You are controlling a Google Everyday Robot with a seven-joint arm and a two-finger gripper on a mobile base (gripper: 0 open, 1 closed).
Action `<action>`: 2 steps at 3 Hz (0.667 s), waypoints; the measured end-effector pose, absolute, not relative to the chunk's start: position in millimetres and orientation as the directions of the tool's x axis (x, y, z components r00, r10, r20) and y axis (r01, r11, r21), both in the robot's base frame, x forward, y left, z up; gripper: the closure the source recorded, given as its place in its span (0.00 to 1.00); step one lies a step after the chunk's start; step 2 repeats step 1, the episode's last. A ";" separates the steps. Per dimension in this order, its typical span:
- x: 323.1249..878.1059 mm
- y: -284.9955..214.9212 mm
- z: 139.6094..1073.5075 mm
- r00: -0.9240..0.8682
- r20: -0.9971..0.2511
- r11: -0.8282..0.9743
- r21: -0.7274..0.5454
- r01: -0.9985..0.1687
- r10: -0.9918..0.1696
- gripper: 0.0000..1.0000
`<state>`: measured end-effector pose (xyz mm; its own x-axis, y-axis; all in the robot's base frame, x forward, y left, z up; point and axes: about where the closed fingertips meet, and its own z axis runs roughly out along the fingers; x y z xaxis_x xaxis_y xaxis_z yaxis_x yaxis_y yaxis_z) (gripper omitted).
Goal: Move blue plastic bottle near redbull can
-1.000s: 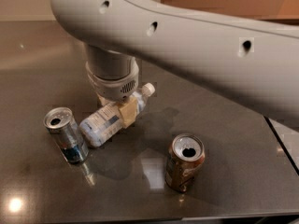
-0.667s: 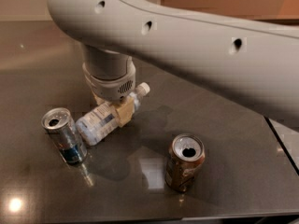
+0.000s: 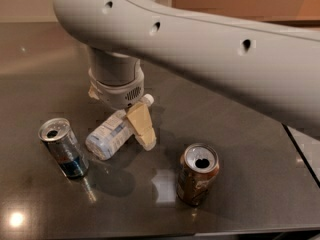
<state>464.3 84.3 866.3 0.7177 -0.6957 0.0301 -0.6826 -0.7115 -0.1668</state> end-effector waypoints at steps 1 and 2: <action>464.3 84.3 866.3 0.718 0.030 -0.711 -0.167 -0.683 -0.696 0.00; 464.3 84.3 866.3 0.718 0.030 -0.711 -0.167 -0.683 -0.696 0.00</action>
Offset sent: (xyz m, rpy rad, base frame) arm 0.0000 0.0000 0.0000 0.0000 0.0000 0.0000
